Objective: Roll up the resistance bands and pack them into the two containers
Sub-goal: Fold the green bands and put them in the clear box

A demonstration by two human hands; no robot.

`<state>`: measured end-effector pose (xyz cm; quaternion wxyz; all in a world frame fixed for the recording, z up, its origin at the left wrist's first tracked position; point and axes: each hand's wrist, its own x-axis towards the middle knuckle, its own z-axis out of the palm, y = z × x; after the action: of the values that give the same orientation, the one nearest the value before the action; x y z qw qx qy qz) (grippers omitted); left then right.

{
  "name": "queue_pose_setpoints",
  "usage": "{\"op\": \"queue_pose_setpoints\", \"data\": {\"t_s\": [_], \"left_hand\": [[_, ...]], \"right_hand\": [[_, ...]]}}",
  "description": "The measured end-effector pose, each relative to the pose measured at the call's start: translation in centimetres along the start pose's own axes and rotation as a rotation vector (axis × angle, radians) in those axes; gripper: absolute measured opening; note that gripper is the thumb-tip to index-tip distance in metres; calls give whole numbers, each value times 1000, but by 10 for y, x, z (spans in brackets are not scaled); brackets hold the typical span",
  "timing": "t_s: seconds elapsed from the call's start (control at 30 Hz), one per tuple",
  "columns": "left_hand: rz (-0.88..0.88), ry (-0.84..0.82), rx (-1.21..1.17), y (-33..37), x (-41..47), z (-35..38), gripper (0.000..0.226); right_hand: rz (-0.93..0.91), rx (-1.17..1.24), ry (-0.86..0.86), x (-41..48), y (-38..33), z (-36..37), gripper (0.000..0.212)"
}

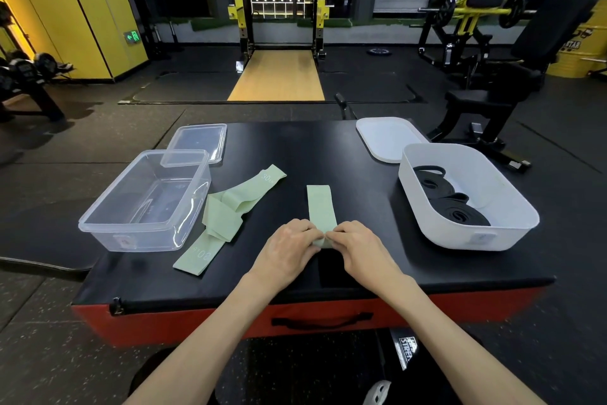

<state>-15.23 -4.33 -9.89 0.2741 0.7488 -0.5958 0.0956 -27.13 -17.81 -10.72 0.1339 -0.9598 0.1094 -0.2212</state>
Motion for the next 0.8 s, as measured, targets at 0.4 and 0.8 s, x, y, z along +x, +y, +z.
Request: {"op": "queue_pose_setpoints", "data": {"t_s": [0.4,0.8], "left_hand": [[-58,-82,-59,-12,11,3,14],[-64,-64,-12,-6,6,1,26]], "right_hand": [[-41,2,43,-6,-5,-7,23],[-9,-44,-33,8,5,-2,16]]}}
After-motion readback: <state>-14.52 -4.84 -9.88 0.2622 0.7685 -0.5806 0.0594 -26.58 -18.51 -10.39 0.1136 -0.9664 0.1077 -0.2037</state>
